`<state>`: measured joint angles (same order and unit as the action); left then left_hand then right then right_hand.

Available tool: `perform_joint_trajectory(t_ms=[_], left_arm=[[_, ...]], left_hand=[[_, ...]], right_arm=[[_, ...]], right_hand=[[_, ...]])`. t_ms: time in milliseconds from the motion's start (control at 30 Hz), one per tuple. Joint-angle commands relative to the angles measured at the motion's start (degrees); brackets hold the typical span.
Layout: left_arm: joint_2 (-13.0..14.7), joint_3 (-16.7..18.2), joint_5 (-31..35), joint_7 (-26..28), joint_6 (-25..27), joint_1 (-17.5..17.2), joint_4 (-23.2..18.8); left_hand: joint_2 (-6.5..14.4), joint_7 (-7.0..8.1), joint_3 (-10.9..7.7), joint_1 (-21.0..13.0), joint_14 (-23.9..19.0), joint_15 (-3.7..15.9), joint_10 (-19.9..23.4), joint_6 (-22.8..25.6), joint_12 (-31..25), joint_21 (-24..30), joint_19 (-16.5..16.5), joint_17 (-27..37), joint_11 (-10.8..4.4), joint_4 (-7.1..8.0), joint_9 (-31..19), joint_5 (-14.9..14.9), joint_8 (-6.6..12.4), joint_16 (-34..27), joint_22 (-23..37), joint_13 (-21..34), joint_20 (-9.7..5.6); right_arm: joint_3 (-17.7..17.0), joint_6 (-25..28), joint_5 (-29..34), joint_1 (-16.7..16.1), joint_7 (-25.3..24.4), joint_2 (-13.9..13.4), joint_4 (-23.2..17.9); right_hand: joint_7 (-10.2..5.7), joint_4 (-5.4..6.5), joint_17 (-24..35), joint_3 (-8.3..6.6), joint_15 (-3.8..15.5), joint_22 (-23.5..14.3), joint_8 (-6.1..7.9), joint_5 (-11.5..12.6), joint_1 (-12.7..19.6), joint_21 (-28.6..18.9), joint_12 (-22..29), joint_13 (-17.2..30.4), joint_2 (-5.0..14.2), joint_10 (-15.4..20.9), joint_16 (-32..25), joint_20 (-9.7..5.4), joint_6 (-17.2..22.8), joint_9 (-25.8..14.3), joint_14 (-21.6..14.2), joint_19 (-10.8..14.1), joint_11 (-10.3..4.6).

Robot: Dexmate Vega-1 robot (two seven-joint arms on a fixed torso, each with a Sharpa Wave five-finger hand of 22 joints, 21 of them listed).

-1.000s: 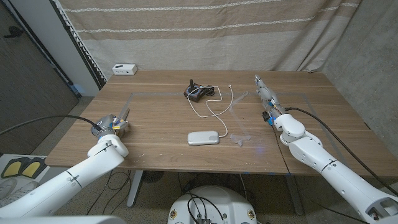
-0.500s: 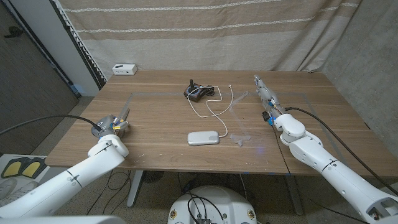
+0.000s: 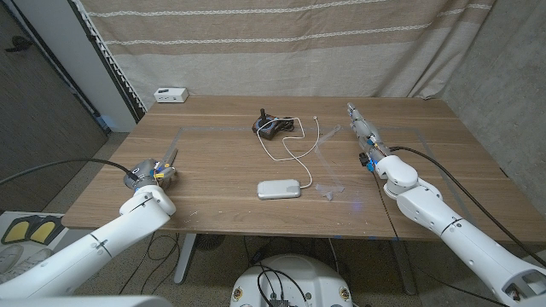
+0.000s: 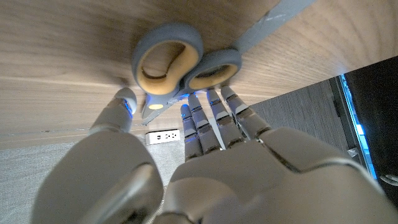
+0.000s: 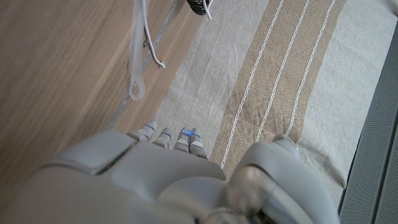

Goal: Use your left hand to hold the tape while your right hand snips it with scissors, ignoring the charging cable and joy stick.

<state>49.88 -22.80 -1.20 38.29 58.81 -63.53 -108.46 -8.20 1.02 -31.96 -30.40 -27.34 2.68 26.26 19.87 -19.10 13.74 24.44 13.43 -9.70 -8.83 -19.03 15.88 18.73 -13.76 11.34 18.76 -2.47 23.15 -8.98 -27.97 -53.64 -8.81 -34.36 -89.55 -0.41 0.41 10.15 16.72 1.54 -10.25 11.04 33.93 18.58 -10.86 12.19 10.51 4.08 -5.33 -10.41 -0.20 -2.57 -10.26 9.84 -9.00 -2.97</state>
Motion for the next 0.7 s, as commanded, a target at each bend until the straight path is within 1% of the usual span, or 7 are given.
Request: perform_joint_trajectory(t_ms=[33,267,333,400,533,700], left_arm=[[-0.1,0.5,-0.4,0.9,1.3,-0.3,-0.4],[-0.1,0.1,-0.4,0.7,1.7,0.0,-0.3],[0.0,-0.1,-0.4,0.5,1.8,0.2,-0.2],[0.0,-0.5,-0.3,0.4,2.1,0.6,-0.1],[-0.1,-1.2,-0.1,0.2,2.8,1.4,0.2],[0.6,-2.1,0.4,-0.1,3.6,1.8,-0.2]], left_hand=[[0.0,-0.03,-0.18,0.2,-0.6,6.8,0.6,0.6,-0.4,0.2,0.5,0.4,-0.06,0.5,-0.2,0.0,0.19,-0.4,0.1,0.4,-2.07],[0.4,0.0,-0.43,-0.1,-0.6,6.79,0.7,0.6,-0.5,0.2,0.6,0.4,-0.17,0.47,-0.3,0.0,0.15,-0.4,0.1,0.4,-2.11],[0.4,-0.02,-0.43,0.0,-0.6,6.76,0.7,0.6,-0.6,0.2,0.6,0.4,-0.34,0.48,-0.3,0.0,0.16,-0.3,0.1,0.5,-2.11],[0.3,-0.02,-0.33,0.1,-0.7,6.73,0.4,0.6,-0.5,0.2,0.6,0.4,-0.13,0.52,-0.3,0.0,0.12,-0.3,0.1,0.5,-2.12],[0.0,0.09,-0.08,0.5,-0.7,6.8,0.5,0.6,-0.6,0.2,0.6,0.5,-0.18,0.61,-0.4,0.0,0.09,-0.3,0.1,0.5,-2.16],[-0.2,0.17,0.22,1.0,-0.7,6.93,0.7,0.7,-0.7,0.2,0.7,0.5,-0.62,0.79,-0.5,-0.1,0.11,-0.3,0.1,0.6,-2.16]], right_arm=[[0.3,0.0,0.0,0.6,0.7,0.1,0.7],[0.4,0.1,-0.2,0.7,0.8,0.2,1.0],[0.3,0.3,-0.3,0.7,0.7,0.2,1.0],[0.2,0.5,-0.5,0.5,0.6,0.2,0.9],[0.2,0.2,-0.6,0.4,0.8,0.2,1.2],[0.3,-0.1,-0.8,0.4,1.2,0.3,2.0]], right_hand=[[-0.07,-0.32,0.1,0.11,1.76,-0.2,0.05,0.2,0.3,-0.5,0.1,0.2,0.3,-0.5,-0.1,0.18,-0.6,-0.2,4.2,-0.4,-0.06],[-0.07,-0.35,0.1,0.09,1.79,-0.2,0.05,0.2,0.3,-0.5,0.1,0.2,0.33,-0.5,-0.1,0.19,-0.6,-0.2,4.2,-0.4,0.0],[-0.03,-0.35,0.1,0.09,1.81,-0.2,0.05,0.2,0.3,-0.6,0.0,0.2,0.35,-0.5,-0.1,0.17,-0.6,-0.2,4.2,-0.3,-0.18],[-0.04,-0.35,0.1,0.08,1.81,-0.2,0.05,0.2,0.3,-0.5,0.0,0.2,0.36,-0.5,-0.1,0.2,-0.6,-0.2,4.2,-0.4,-0.13],[-0.02,-0.36,0.1,0.08,1.8,-0.2,0.05,0.2,0.4,-0.5,0.1,0.2,0.38,-0.5,-0.1,0.2,-0.6,-0.2,4.2,-0.4,-0.11],[-0.05,-0.37,0.1,0.07,1.8,-0.2,0.05,0.2,0.4,-0.5,0.0,0.2,0.41,-0.5,-0.1,0.2,-0.6,-0.2,4.2,-0.3,-0.03]])
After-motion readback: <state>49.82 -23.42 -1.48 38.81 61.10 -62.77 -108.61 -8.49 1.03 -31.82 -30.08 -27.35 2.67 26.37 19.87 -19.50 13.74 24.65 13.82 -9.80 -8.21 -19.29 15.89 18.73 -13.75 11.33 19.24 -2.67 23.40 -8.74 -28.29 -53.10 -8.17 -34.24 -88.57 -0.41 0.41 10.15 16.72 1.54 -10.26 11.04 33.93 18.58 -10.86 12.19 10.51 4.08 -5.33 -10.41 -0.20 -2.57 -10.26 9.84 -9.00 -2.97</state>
